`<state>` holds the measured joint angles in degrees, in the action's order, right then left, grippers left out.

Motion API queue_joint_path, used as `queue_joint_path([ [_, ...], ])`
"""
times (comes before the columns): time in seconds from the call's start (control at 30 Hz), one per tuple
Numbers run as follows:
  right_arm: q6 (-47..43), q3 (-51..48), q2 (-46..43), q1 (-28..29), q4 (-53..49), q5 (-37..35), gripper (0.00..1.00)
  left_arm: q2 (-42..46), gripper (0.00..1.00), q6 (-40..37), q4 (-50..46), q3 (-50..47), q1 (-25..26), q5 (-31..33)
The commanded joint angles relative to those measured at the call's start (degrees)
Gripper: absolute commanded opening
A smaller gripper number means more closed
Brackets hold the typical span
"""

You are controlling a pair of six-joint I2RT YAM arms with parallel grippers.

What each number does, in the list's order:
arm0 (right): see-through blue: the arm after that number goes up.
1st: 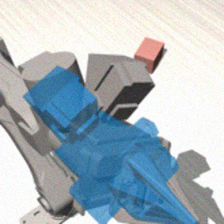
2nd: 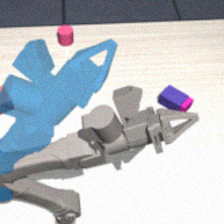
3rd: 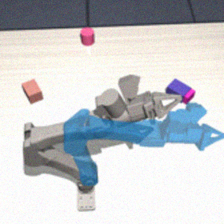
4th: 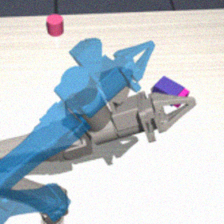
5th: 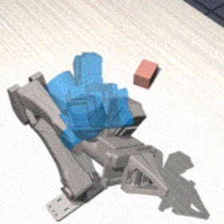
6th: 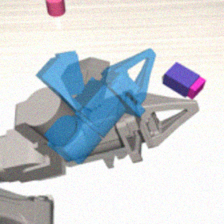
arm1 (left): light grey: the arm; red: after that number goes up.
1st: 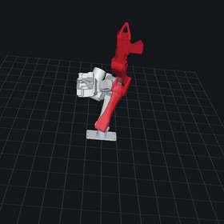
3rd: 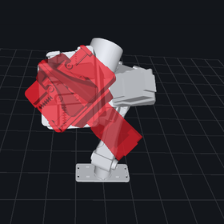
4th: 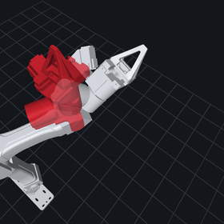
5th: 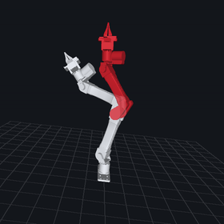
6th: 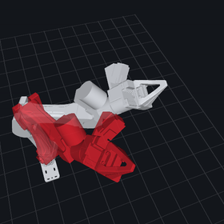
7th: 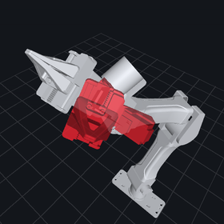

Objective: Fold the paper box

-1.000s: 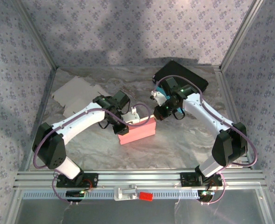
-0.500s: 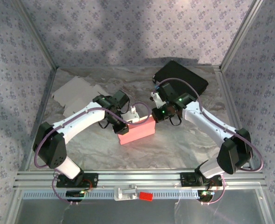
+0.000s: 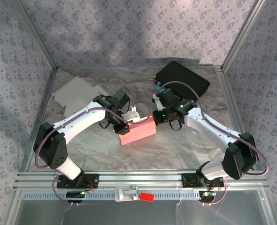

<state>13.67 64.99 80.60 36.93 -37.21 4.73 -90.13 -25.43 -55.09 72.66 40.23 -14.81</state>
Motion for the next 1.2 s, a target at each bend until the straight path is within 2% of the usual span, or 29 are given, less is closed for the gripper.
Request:
queue_joint_path([
  [0.0,1.84,-1.69,-1.09,0.93,-1.94,-1.83,0.0,-0.76,0.25,1.17,2.06,2.22,-0.41,-0.37],
  [0.4,3.94,-7.91,-6.89,3.5,2.5,-8.11,0.0,1.88,0.33,4.13,4.82,1.24,-0.34,1.6],
  [0.43,4.14,-8.19,-7.24,3.67,2.52,-8.68,0.0,2.49,0.35,4.69,5.26,0.81,-0.39,1.87],
  [0.53,4.64,-8.83,-7.73,3.94,2.53,-9.13,0.0,4.26,0.49,5.71,5.96,-0.48,-0.11,1.47],
  [0.67,5.59,-9.35,-8.04,4.71,4.31,-9.88,0.0,6.0,0.51,6.59,6.41,-2.26,0.73,1.71],
  [0.73,6.22,-9.44,-8.03,5.16,4.43,-10.49,0.0,7.06,0.56,7.6,7.29,-3.23,0.99,2.27],
  [0.87,7.06,-9.26,-7.75,6.21,4.3,-12.14,0.0,10.08,0.58,10.31,9.4,-4.93,1.07,3.31],
  [0.93,7.4,-9.24,-7.74,6.41,4.16,-12.55,0.0,11.73,0.63,12.42,10.08,-5.3,1.07,4.89],
  [1.03,7.84,-9.19,-7.78,6.73,3.9,-12.99,0.0,14.7,0.61,17.53,9.79,-5.25,1.08,9.87],
  [1.17,8.11,-8.83,-7.67,6.94,3.81,-13.16,0.0,19.38,0.51,27.2,5.87,-5.17,0.99,13.13],
])
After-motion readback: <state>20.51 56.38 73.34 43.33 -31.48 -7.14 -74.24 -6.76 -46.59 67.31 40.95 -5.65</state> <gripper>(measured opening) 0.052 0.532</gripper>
